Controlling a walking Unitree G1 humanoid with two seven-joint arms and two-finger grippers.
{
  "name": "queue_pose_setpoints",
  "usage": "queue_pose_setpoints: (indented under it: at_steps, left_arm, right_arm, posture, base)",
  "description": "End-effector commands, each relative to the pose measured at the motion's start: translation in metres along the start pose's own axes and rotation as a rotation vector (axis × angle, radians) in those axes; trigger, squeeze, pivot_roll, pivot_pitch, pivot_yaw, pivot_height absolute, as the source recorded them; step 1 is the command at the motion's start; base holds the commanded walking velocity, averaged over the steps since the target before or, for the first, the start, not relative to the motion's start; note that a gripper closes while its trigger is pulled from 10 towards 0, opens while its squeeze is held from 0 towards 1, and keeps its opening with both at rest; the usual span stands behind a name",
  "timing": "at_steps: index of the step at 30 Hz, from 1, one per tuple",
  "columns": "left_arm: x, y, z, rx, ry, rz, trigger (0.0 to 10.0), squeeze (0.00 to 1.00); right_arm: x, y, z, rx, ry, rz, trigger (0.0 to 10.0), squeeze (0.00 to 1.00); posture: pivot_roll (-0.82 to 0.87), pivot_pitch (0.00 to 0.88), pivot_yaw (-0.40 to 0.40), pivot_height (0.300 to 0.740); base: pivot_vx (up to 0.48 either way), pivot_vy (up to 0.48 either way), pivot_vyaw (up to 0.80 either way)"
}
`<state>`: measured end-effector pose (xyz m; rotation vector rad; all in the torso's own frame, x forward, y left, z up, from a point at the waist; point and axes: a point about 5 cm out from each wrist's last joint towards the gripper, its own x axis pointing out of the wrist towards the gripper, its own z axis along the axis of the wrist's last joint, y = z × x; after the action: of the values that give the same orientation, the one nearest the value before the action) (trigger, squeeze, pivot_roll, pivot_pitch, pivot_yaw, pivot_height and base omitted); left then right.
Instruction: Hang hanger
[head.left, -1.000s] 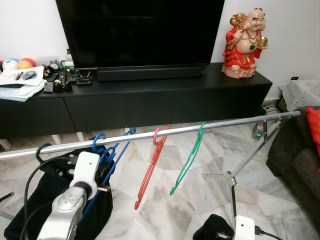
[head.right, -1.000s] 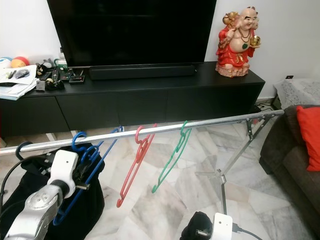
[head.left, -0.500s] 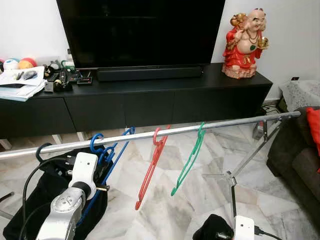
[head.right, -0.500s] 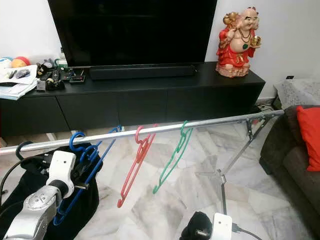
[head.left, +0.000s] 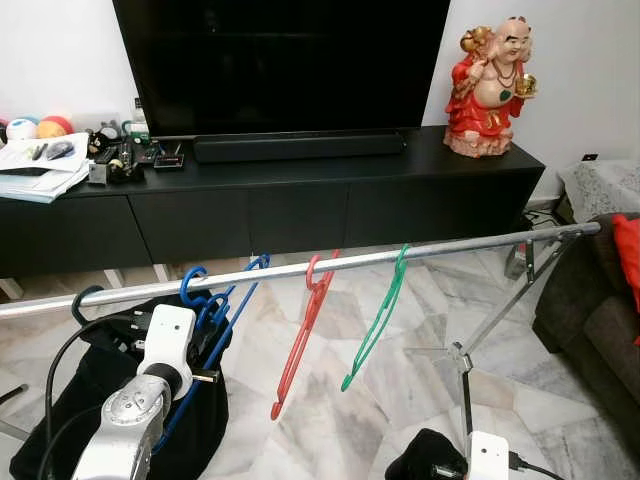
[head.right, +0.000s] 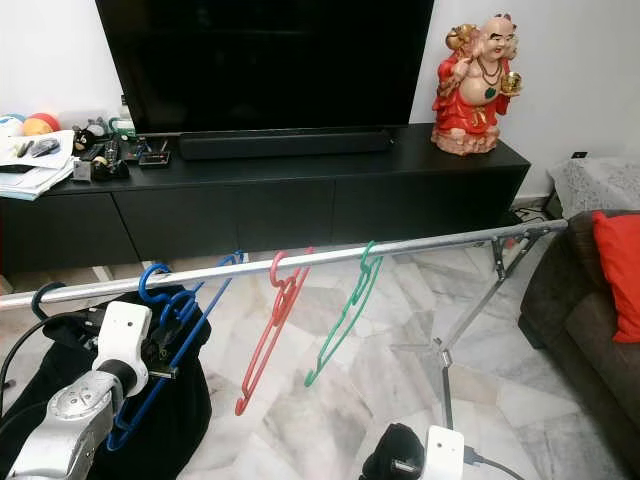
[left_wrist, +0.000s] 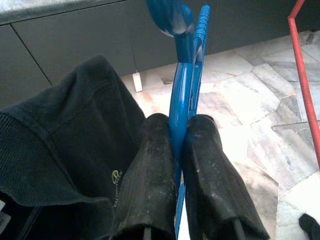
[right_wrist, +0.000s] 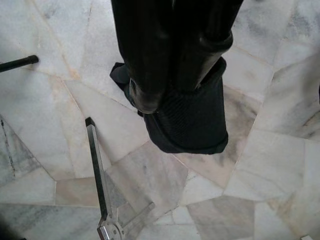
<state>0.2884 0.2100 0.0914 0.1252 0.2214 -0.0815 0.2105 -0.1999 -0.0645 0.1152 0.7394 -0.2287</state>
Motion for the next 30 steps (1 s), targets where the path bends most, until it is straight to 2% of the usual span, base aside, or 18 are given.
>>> queue_pose_setpoints:
  at_steps: [1,3,13,15,16,17,18,19,20,21,22,24,26,27,29,30]
  left_arm:
    - [-0.020,-0.001,-0.008,-0.004,-0.070,-0.071,0.0,0.00]
    - [-0.026,-0.001,-0.012,0.003,-0.089,-0.103,0.0,0.00]
    - [-0.031,-0.006,-0.007,0.082,-0.099,-0.166,0.0,0.00]
    - [-0.033,-0.005,-0.009,0.108,-0.091,-0.186,0.0,0.00]
    - [-0.035,-0.004,-0.016,0.137,-0.056,-0.207,0.0,0.00]
    - [-0.038,-0.001,-0.024,0.151,-0.014,-0.204,1.0,0.00]
    - [-0.040,0.002,-0.032,0.159,0.021,-0.195,1.0,0.00]
    - [-0.042,0.007,-0.041,0.184,0.066,-0.173,6.4,0.00]
    - [-0.043,0.010,-0.047,0.202,0.094,-0.158,6.4,0.00]
    - [-0.045,0.015,-0.058,0.179,0.141,-0.124,10.0,0.00]
    - [-0.048,0.021,-0.070,0.146,0.195,-0.081,10.0,0.00]
    - [-0.049,0.024,-0.082,0.119,0.235,-0.050,10.0,0.00]
    - [-0.049,0.026,-0.096,0.019,0.279,-0.013,10.0,0.00]
    - [-0.049,0.026,-0.096,0.019,0.279,-0.013,10.0,0.00]
    - [-0.050,0.028,-0.116,-0.053,0.346,0.036,10.0,0.00]
    - [-0.050,0.028,-0.116,-0.053,0.346,0.036,10.0,0.00]
  right_arm:
    - [0.002,0.004,0.006,-0.008,-0.005,0.004,10.0,0.00]
    - [0.003,0.007,0.007,-0.011,-0.004,0.008,10.0,0.00]
    - [0.003,0.009,0.006,-0.005,0.005,0.007,10.0,0.00]
    - [0.003,0.011,0.007,-0.003,0.004,0.008,10.0,0.00]
    - [0.003,0.012,0.007,-0.002,0.004,0.010,10.0,0.00]
    - [0.003,0.013,0.007,-0.002,0.005,0.010,10.0,0.00]
    - [0.003,0.013,0.007,-0.002,0.006,0.010,10.0,0.00]
    - [0.003,0.013,0.007,-0.002,0.008,0.010,10.0,0.00]
    - [0.003,0.013,0.006,-0.002,0.010,0.010,10.0,0.00]
    - [0.003,0.013,0.006,-0.003,0.013,0.009,10.0,0.00]
    - [0.003,0.012,0.005,-0.003,0.016,0.008,10.0,0.00]
    - [0.003,0.011,0.005,-0.003,0.016,0.006,10.0,0.00]
    - [0.003,0.010,0.006,-0.001,0.015,0.003,10.0,0.00]
    - [0.003,0.010,0.006,-0.001,0.015,0.003,10.0,0.00]
    - [0.003,0.005,0.007,0.001,0.012,-0.003,10.0,0.00]
    - [0.003,0.005,0.007,0.001,0.012,-0.003,10.0,0.00]
  posture:
    - [0.17,0.000,-0.034,0.740]
    - [0.18,0.000,-0.034,0.740]
    - [0.18,0.000,-0.016,0.740]
    - [0.18,0.000,-0.013,0.740]
    - [0.18,0.000,-0.011,0.740]
    - [0.18,0.000,-0.010,0.740]
    - [0.18,0.000,-0.010,0.740]
    - [0.18,0.000,-0.011,0.740]
    - [0.18,0.000,-0.011,0.740]
    - [0.18,0.000,-0.013,0.740]
    - [0.18,0.000,-0.014,0.740]
    - [0.17,0.000,-0.018,0.740]
    - [0.18,0.000,-0.022,0.740]
    - [0.18,0.000,-0.022,0.740]
    - [0.17,0.000,-0.021,0.740]
    - [0.17,0.000,-0.021,0.740]
  base:
    - [0.000,0.000,0.00]
    - [0.000,0.000,0.00]
    - [0.000,0.000,0.00]
    - [0.000,0.000,0.00]
    - [0.000,0.000,0.00]
    - [0.000,0.000,0.00]
    - [0.000,0.000,0.00]
    - [0.000,0.000,0.00]
    - [0.000,0.000,0.00]
    - [0.000,0.000,0.00]
    - [0.000,0.000,0.00]
    - [0.000,0.000,0.00]
    - [0.000,0.000,0.00]
    - [0.000,0.000,0.00]
    - [0.000,0.000,0.00]
    - [0.000,0.000,0.00]
